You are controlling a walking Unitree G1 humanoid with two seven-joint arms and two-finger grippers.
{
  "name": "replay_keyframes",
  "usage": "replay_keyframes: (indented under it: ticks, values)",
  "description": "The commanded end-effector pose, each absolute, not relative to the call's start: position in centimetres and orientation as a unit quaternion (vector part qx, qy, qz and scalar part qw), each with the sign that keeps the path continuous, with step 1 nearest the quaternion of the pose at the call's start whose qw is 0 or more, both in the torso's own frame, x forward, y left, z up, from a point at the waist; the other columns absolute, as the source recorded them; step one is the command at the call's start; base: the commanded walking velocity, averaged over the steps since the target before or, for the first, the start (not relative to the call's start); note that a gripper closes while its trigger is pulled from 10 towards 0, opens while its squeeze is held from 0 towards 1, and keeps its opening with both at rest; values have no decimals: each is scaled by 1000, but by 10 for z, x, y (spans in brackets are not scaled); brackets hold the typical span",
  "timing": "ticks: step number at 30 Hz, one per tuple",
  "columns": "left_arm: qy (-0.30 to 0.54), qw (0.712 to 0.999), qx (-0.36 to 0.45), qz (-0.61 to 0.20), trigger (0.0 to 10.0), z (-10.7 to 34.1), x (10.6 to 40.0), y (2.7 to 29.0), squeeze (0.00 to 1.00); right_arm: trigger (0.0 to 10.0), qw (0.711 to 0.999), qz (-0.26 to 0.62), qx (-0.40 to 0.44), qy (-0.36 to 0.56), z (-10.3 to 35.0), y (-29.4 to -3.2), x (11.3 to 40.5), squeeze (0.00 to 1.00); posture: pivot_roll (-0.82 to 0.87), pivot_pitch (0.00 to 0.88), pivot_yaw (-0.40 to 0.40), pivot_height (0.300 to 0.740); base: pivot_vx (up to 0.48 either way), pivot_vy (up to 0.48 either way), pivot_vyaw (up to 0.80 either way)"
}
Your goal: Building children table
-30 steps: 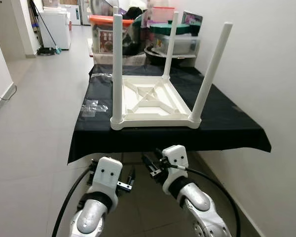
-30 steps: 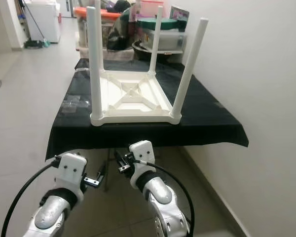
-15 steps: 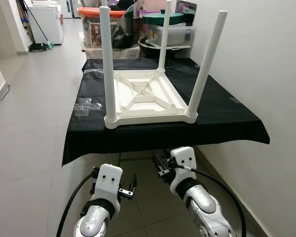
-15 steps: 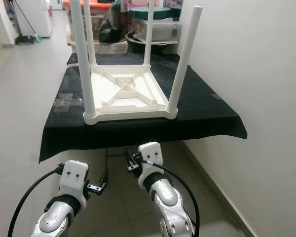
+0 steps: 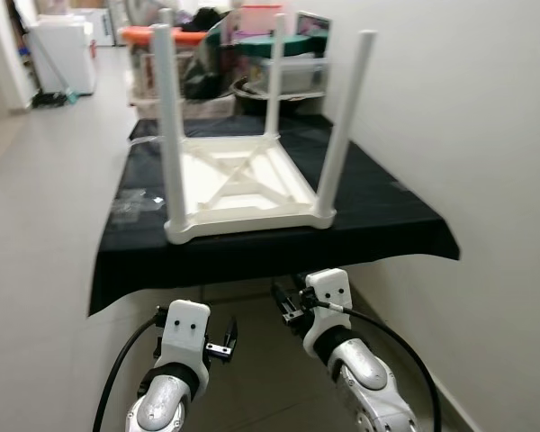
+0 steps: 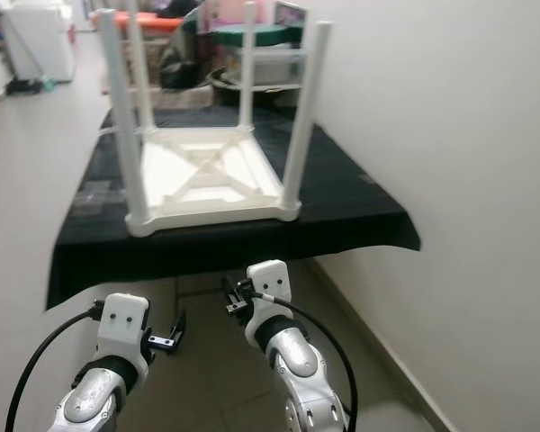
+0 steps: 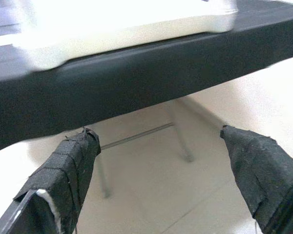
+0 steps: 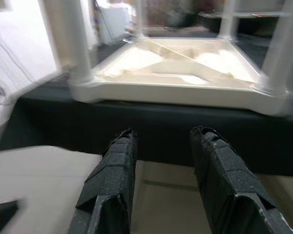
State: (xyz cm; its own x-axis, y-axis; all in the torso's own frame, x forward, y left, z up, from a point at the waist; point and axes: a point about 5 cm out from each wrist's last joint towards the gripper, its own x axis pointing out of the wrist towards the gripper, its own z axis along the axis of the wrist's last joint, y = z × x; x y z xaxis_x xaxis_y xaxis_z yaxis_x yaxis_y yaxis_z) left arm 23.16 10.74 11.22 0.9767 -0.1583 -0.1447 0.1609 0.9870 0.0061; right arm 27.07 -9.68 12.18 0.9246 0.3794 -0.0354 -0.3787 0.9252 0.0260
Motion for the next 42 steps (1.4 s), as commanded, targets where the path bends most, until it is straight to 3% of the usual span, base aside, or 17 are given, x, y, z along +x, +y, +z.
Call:
replay_keyframes:
  ticks: [1, 16, 33, 34, 42]
  values:
    - [84, 994, -3, -69, 10000, 106, 232, 110, 0, 10000, 979, 202, 17, 22, 121, -91, 271, 0, 153, 0, -77, 740, 390, -277, 0]
    - [93, 994, -32, -44, 10000, 103, 233, 115, 0, 10000, 982, 188, 7, 28, 119, -96, 276, 0, 155, 0, -82, 740, 384, -235, 0]
    - [64, 997, -34, -29, 10000, 111, 235, 119, 0, 10000, 991, 135, 8, -3, 132, -107, 292, 0, 164, 0, -83, 740, 0, 0, 0]
    - [64, 997, -33, -28, 10000, 111, 235, 120, 0, 10000, 991, 135, 9, -7, 133, -107, 292, 1000, 164, 0, -83, 740, 0, 0, 0]
    - [53, 998, -13, -26, 10000, 114, 235, 120, 0, 10000, 986, 161, 25, -24, 144, -101, 297, 1000, 165, 0, -85, 740, 0, 0, 0]
